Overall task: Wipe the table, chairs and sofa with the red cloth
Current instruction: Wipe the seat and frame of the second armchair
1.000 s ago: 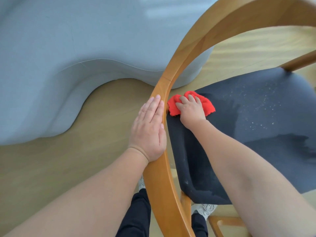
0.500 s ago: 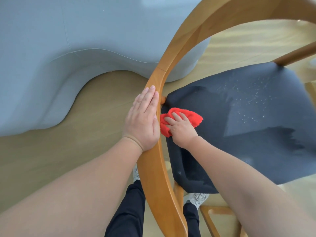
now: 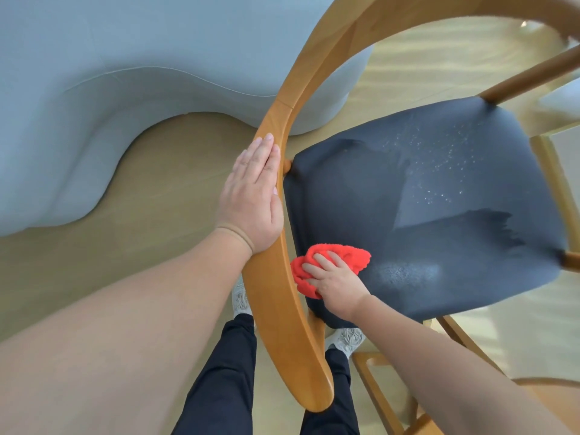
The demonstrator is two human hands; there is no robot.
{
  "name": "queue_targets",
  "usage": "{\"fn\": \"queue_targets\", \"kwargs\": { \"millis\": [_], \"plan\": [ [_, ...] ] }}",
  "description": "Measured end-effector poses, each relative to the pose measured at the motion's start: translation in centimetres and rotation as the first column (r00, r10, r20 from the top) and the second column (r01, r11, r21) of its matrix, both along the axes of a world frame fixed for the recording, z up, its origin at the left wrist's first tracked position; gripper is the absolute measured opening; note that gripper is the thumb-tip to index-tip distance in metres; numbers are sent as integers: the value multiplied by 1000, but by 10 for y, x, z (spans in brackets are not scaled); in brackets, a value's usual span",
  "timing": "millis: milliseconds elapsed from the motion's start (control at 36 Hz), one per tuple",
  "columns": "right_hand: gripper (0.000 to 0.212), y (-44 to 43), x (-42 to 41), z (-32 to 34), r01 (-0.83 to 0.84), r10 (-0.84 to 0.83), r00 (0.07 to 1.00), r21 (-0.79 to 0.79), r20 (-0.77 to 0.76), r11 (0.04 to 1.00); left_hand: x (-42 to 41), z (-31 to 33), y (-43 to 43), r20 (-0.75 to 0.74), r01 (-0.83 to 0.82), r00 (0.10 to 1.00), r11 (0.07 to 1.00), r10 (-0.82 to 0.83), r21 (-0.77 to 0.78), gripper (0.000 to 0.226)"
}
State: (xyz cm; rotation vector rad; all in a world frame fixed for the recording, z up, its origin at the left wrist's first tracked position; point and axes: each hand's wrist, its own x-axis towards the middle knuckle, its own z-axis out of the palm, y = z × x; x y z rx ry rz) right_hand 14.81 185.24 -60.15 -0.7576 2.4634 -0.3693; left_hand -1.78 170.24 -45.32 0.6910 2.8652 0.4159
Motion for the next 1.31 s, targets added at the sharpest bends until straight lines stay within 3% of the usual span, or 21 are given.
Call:
{"fn": "queue_targets", "kwargs": {
  "millis": [306, 444, 667, 861, 1000, 1111, 1194, 1306],
  "plan": [
    [38, 29, 67, 3, -135, 133, 986, 17, 106, 991, 1, 3, 2, 12, -8, 1000, 999, 8, -38, 58],
    [27, 50, 77, 5, -210, 206, 969, 15, 137, 978, 3, 5, 3, 6, -18, 1000, 998, 19, -56, 58],
    [28, 101, 108, 19, -194, 156, 950, 119, 271, 974, 3, 4, 3, -7, -22, 1000, 996, 22, -90, 59],
    [18, 148, 105, 35, -115, 84, 987, 231, 138, 966, 1, 3, 4, 3, -26, 1000, 990, 27, -141, 58],
    [32, 141, 76, 59, 159, -179, 981, 234, 67, 959, 1, 6, 6, 40, -29, 999, 989, 36, -148, 60],
    [58, 120, 40, 77, 468, -476, 878, 115, 53, 876, 2, 13, 10, 89, -32, 995, 991, 44, -133, 62],
    [53, 102, 11, 98, 726, -722, 688, -67, 75, 685, -1, 20, 14, 132, -10, 991, 987, 31, -158, 61],
    [47, 98, -24, 119, 890, -897, 439, -165, 55, 426, -32, 36, 31, 125, 145, 984, 982, -130, -124, 59]
  ]
}}
